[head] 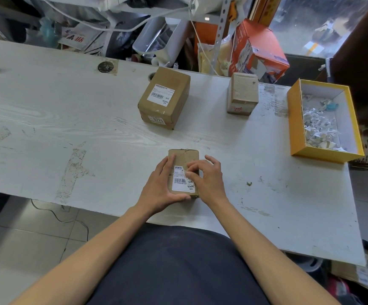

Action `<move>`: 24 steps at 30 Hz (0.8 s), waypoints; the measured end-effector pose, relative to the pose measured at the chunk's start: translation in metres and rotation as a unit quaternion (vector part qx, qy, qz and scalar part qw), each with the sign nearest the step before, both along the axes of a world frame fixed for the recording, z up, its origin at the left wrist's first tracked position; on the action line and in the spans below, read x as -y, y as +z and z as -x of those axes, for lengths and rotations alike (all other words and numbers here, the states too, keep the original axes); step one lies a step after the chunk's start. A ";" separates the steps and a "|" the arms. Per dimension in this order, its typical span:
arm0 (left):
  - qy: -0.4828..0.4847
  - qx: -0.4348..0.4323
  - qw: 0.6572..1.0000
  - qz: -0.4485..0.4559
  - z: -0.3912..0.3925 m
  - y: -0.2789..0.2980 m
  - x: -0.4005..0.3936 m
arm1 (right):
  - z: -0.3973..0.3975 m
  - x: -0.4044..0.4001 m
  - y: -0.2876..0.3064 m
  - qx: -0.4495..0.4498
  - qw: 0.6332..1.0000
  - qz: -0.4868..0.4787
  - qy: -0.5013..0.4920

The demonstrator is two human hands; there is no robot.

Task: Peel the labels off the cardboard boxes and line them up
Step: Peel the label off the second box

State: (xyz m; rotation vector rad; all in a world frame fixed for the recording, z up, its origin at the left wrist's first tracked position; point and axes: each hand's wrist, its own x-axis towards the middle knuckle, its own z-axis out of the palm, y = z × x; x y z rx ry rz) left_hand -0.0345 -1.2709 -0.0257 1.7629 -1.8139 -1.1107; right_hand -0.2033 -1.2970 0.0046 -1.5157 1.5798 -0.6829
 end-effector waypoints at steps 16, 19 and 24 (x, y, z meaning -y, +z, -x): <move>0.000 -0.006 1.000 -0.001 -0.001 0.000 -0.001 | 0.002 -0.003 0.001 -0.051 0.996 0.050 0.053; 0.002 -0.004 1.000 -0.003 -0.001 0.000 -0.001 | 0.002 -0.004 0.002 -0.050 0.997 0.044 0.045; 0.002 -0.001 1.000 -0.001 0.000 -0.001 -0.001 | 0.003 -0.001 0.001 -0.061 0.998 0.020 0.023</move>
